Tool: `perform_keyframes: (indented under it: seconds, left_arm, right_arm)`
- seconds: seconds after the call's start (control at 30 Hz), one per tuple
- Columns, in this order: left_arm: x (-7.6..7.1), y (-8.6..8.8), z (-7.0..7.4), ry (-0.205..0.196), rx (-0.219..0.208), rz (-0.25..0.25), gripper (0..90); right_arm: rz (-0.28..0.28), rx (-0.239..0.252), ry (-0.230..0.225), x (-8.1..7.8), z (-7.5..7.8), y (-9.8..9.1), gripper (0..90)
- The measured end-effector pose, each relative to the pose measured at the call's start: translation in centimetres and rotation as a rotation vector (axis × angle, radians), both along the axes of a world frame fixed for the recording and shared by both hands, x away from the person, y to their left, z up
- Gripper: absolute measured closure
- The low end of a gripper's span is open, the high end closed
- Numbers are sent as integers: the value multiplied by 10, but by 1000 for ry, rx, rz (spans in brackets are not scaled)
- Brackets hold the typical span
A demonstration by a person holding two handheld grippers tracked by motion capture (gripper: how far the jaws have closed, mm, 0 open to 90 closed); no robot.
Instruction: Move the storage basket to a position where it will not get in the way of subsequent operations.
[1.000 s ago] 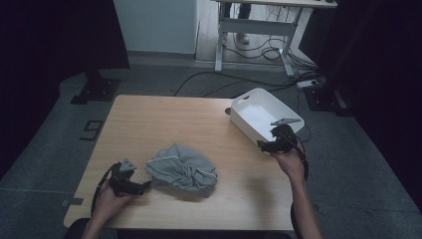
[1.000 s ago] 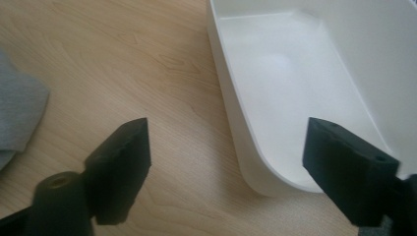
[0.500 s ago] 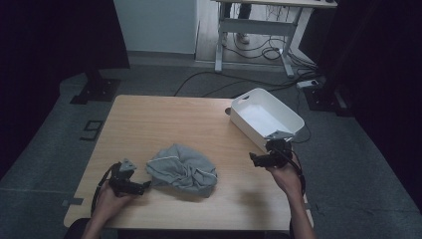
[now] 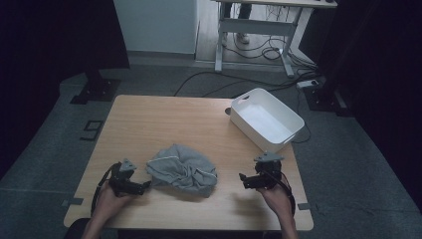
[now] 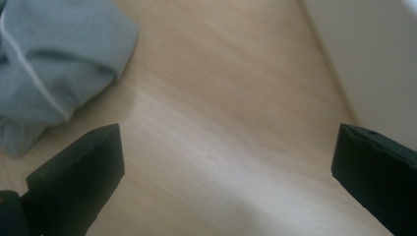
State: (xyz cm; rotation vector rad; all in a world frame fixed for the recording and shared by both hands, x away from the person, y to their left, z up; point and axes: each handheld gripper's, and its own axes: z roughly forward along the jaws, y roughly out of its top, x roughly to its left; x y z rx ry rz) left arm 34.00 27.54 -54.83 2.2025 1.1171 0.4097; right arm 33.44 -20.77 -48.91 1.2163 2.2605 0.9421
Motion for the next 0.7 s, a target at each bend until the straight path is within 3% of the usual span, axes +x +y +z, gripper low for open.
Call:
perform_keyframes:
  seconds: [0.03, 0.13, 0.3, 0.5, 0.7]
  left_arm:
    - [0, 0, 0, 0, 0, 0, 0]
    - [0, 0, 0, 0, 0, 0, 0]
    - [0, 0, 0, 0, 1, -1, 0]
    - [0, 0, 0, 0, 0, 0, 0]
    - [0, -1, 0, 1, 0, 0, 0]
  right_arm:
    - [0, 0, 0, 0, 0, 0, 0]
    - [3, 11, 23, -5, -19, 0, 0]
    - [-2, 18, 20, -6, -35, -3, 0]
    - [-33, 24, 39, -4, -61, -7, 0]
    - [-47, 29, 32, -6, -68, -5, 0]
